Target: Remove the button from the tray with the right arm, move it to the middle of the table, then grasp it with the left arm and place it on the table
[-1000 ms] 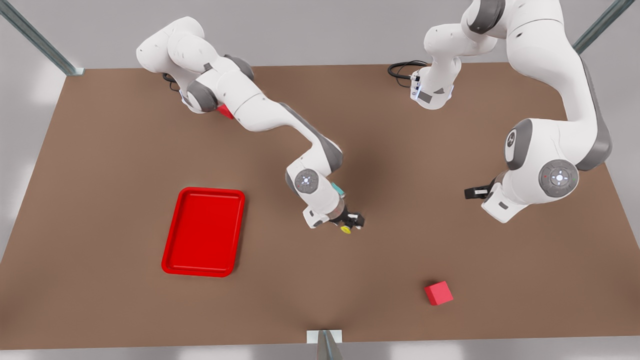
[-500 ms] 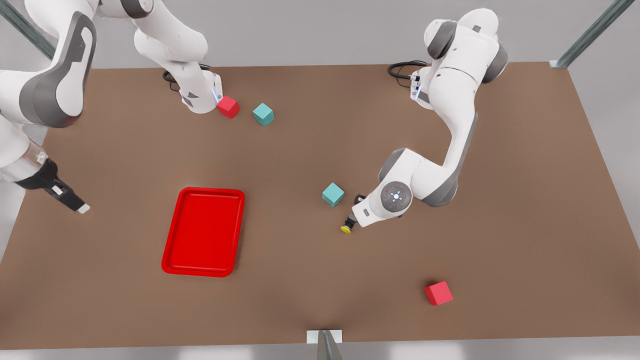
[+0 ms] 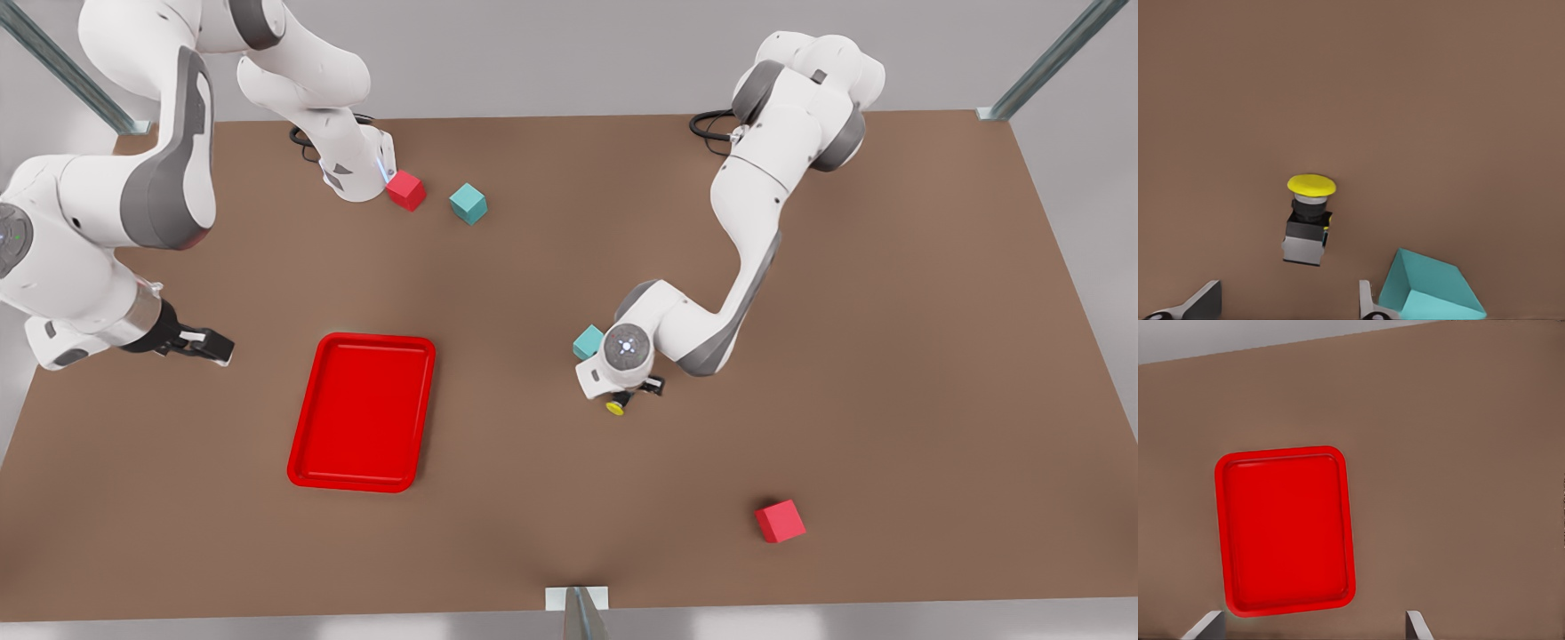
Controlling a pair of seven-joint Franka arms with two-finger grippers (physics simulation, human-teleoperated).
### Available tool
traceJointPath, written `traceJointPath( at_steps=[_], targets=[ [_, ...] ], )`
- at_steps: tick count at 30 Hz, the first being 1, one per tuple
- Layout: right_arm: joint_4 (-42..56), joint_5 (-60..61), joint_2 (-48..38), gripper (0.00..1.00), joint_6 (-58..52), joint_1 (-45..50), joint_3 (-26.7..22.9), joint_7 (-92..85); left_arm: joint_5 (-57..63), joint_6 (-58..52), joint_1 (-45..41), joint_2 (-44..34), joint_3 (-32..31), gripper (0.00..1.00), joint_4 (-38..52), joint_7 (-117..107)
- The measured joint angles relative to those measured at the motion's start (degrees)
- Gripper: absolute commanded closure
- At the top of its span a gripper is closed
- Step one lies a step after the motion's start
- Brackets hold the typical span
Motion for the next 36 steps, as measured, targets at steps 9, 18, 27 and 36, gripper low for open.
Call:
traceJointPath(
  at_steps=[9, 18, 27, 36],
  targets=[
    [0.26, -3.56, 1.37, 0.0, 0.44, -0.24, -0.28, -5.44, 3.46, 6.34, 0.55, 1.41, 0.36, 0.0, -5.92, 4.55],
    [0.43, -3.86, 1.2, 0.0, 0.73, 0.25, -0.06, -8.72, 4.62, 9.77, 0.39, 2.89, 0.38, 0.0, -3.98, 7.21],
    [0.52, -3.2, 0.94, 0.0, 0.85, -0.43, -0.13, -10.68, 5.82, 11.54, 0.49, 4.21, 0.4, 0.0, -5.52, 8.48],
    [0.56, -2.97, 1.49, 0.0, 1.31, 0.0, 0.02, -11.91, 5.94, 11.7, 0.3, 4.18, 0.4, 0.45, -5.55, 8.58]
  ],
)
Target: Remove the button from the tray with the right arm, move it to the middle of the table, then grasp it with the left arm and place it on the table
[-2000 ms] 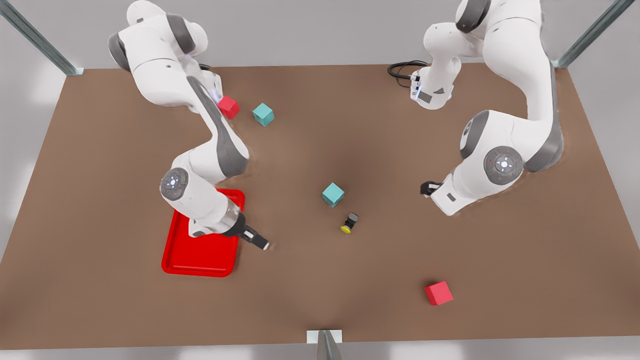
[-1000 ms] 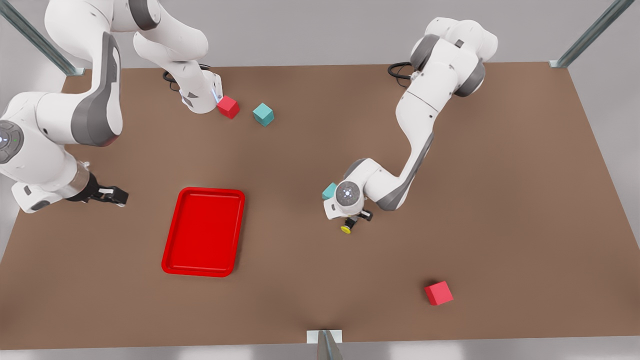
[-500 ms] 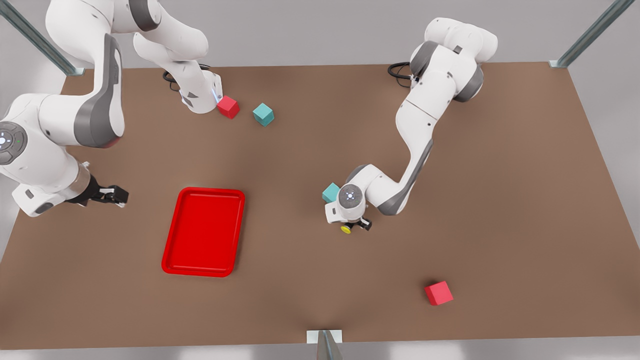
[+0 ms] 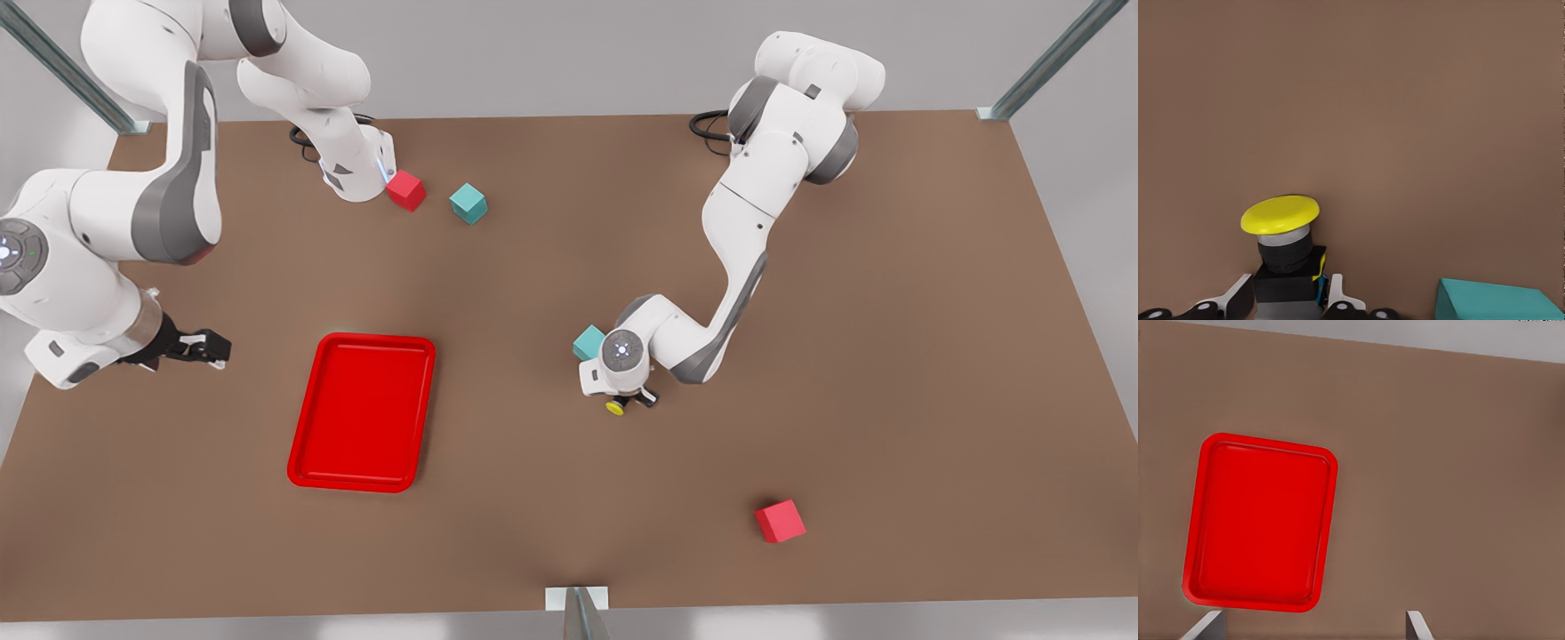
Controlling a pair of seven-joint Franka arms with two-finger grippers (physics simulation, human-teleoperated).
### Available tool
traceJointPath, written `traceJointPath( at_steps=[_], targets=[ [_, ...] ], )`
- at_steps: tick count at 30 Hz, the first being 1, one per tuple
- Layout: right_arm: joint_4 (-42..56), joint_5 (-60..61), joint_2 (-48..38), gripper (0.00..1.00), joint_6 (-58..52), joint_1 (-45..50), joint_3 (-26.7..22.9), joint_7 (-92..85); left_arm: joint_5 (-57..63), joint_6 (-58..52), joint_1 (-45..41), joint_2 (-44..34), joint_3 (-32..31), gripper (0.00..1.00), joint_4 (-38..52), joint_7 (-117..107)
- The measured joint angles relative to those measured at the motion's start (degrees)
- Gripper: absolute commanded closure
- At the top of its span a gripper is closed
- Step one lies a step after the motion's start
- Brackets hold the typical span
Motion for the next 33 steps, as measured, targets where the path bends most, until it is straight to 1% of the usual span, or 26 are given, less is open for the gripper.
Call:
traceJointPath(
  at_steps=[1, 3, 4, 11, 18, 23, 27, 33],
  targets=[
    [0.0, 0.02, -0.01, 0.0, 0.17, 0.11, 0.02, -0.1, 0.03, -0.05, -0.05, -0.03, -0.01, 0.51, 0.04, -0.11],
    [-0.04, 0.05, 0.03, 0.0, 0.48, 0.21, 0.04, -0.3, 0.16, -0.16, -0.15, -0.14, -0.01, 0.56, 0.14, -0.43],
    [-0.04, 0.04, 0.05, 0.0, 0.68, 0.29, 0.04, -0.39, 0.24, -0.21, -0.16, -0.26, -0.02, 0.56, 0.17, -0.61],
    [-0.05, 0.0, 0.07, 0.0, 1.53, 0.39, -0.03, -0.9, 0.18, -3.85, 1.44, -2.55, -0.1, 0.56, 1.87, -1.52],
    [-0.14, -0.01, 0.11, 0.0, 1.8, 0.27, -0.04, -1.26, -1.68, -9.44, 2.71, -2.64, -0.08, 0.56, 7.44, -5.52],
    [-0.16, -0.01, 0.14, 0.0, 1.88, 0.31, -0.04, -1.45, -2.22, -12.4, 8.84, -2.95, 0.17, 0.57, 10.21, -10.82],
    [-0.14, -0.01, 0.15, 0.0, 1.92, 0.19, -0.04, -1.56, -2.39, -14.09, 10.33, -3.51, 3.64, 0.57, 10.4, -14.9],
    [-0.2, -0.01, 0.15, 0.0, 1.94, 0.03, -0.04, -1.69, -2.4, -15.75, 12.27, -5.47, 4.42, 0.57, 10.1, -24.6]
  ],
)
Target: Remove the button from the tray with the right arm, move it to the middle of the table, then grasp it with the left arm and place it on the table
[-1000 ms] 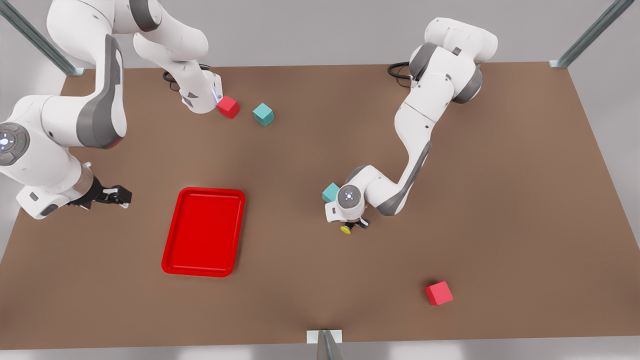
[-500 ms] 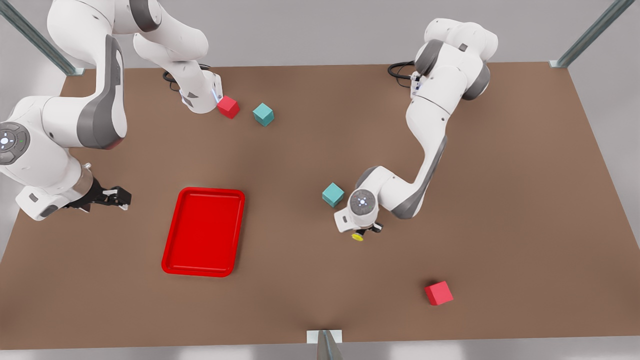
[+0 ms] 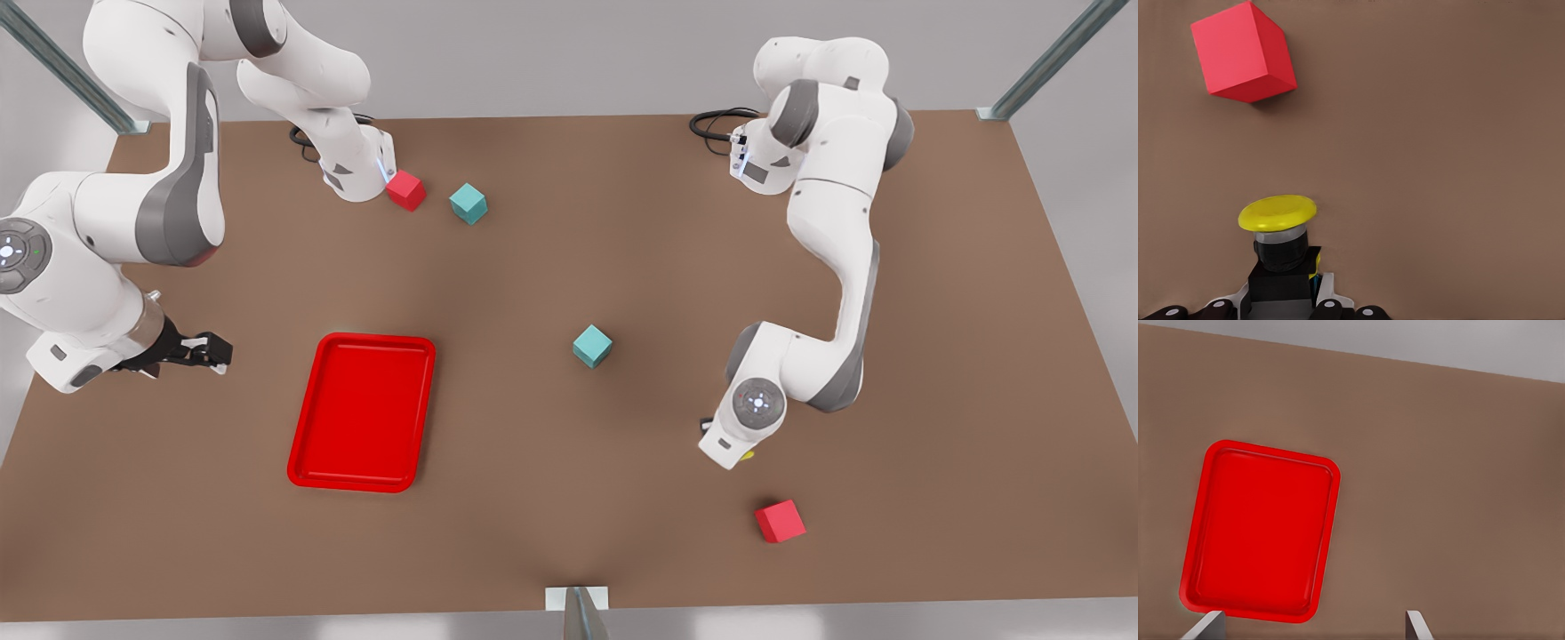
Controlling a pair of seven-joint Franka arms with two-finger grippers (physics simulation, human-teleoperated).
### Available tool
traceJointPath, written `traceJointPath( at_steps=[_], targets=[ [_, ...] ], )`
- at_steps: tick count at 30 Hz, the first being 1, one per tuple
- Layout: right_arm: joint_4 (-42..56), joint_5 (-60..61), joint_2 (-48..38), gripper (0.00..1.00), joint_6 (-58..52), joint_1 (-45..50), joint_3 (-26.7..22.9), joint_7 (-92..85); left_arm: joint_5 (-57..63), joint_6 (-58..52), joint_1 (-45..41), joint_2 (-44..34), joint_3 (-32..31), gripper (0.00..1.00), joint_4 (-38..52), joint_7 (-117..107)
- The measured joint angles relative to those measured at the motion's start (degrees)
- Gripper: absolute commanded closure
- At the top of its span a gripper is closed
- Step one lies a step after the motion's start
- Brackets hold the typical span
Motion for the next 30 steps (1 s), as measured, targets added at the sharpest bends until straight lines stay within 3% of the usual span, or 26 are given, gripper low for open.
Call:
traceJointPath(
  at_steps=[7, 23, 30],
  targets=[
    [-0.18, 0.04, 0.06, 0.0, 0.01, 0.05, 0.0, -0.11, -4.14, 0.71, -0.32, -1.4, -0.07, 0.57, 0.25, -12.51],
    [-0.13, 0.09, 0.5, 0.0, 0.01, -0.27, 0.0, -0.24, 25.78, 7.28, -6.2, 0.88, 0.53, 0.58, -3.4, -44.27],
    [-0.2, 0.09, 0.5, 0.0, 0.01, -0.27, 0.0, -0.27, 39.27, 0.01, -8.63, 1.69, 0.63, 0.59, -3.97, -60.68]
  ],
)
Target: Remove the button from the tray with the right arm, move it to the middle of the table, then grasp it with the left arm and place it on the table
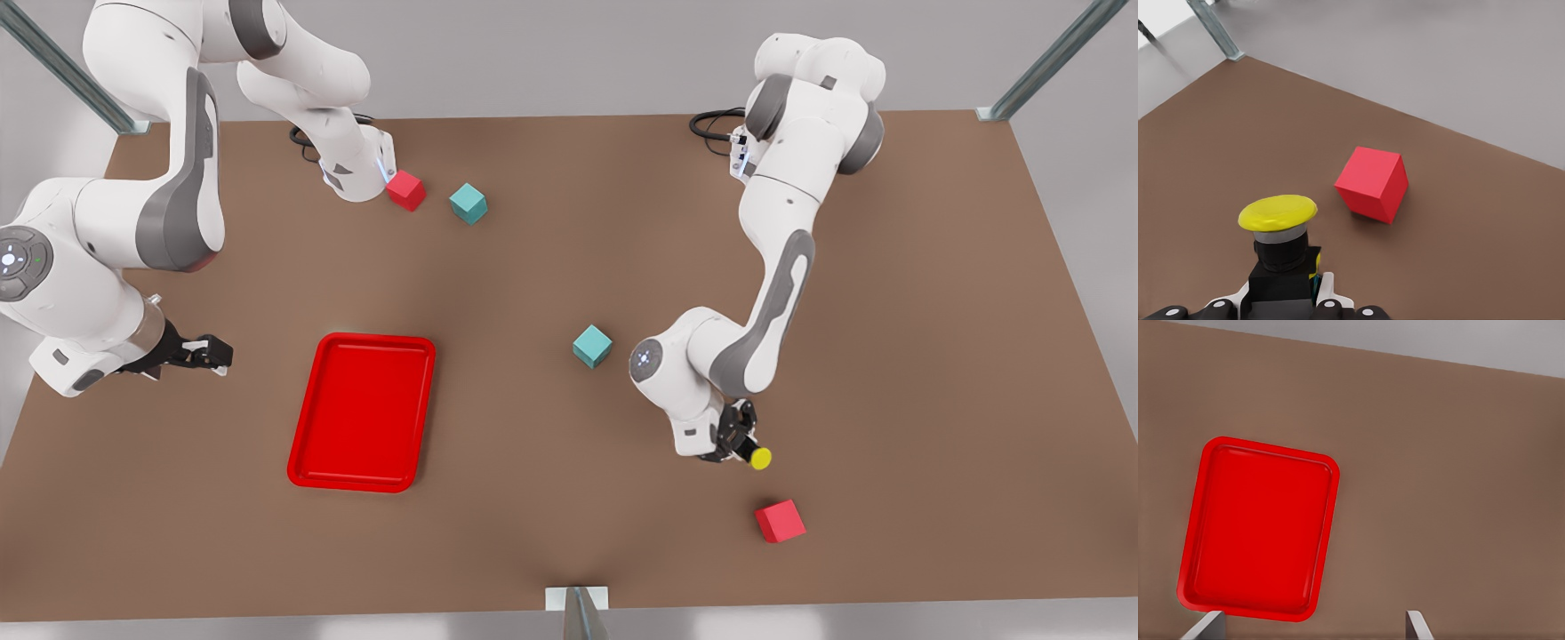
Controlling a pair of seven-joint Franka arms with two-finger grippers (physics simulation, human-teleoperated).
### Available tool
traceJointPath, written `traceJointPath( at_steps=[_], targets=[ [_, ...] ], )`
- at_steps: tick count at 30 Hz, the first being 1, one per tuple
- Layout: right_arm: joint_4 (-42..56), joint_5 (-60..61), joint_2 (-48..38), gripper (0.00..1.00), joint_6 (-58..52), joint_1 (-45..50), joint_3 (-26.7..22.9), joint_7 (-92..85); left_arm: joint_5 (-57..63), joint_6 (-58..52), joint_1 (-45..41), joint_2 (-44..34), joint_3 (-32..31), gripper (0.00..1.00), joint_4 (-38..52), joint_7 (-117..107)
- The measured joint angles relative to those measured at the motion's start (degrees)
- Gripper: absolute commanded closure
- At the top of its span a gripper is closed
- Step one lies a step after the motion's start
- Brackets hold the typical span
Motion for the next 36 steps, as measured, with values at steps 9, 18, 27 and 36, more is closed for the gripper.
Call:
traceJointPath(
  at_steps=[9, 18, 27, 36],
  targets=[
    [0.0, 0.0, 0.03, 0.0, 0.0, 0.0, 0.0, -0.02, 3.87, -12.42, -1.35, 2.69, 0.01, 0.59, -1.11, -20.79],
    [-0.03, 0.05, 0.02, 0.0, -0.02, -0.09, -0.01, -0.04, 6.33, -17.24, -5.61, 7.71, 3.73, 0.59, -1.09, -39.18],
    [-0.14, 0.07, 0.37, 0.0, 0.02, -0.16, -0.05, -0.05, 9.31, -18.38, -5.82, 12.32, 4.09, 0.59, -0.94, -53.28],
    [-0.09, 0.17, 0.54, 0.0, 0.07, -0.41, -0.07, -0.04, 11.09, -18.58, -6.83, 15.4, 5.98, 0.58, -0.91, -63.15]
  ],
)
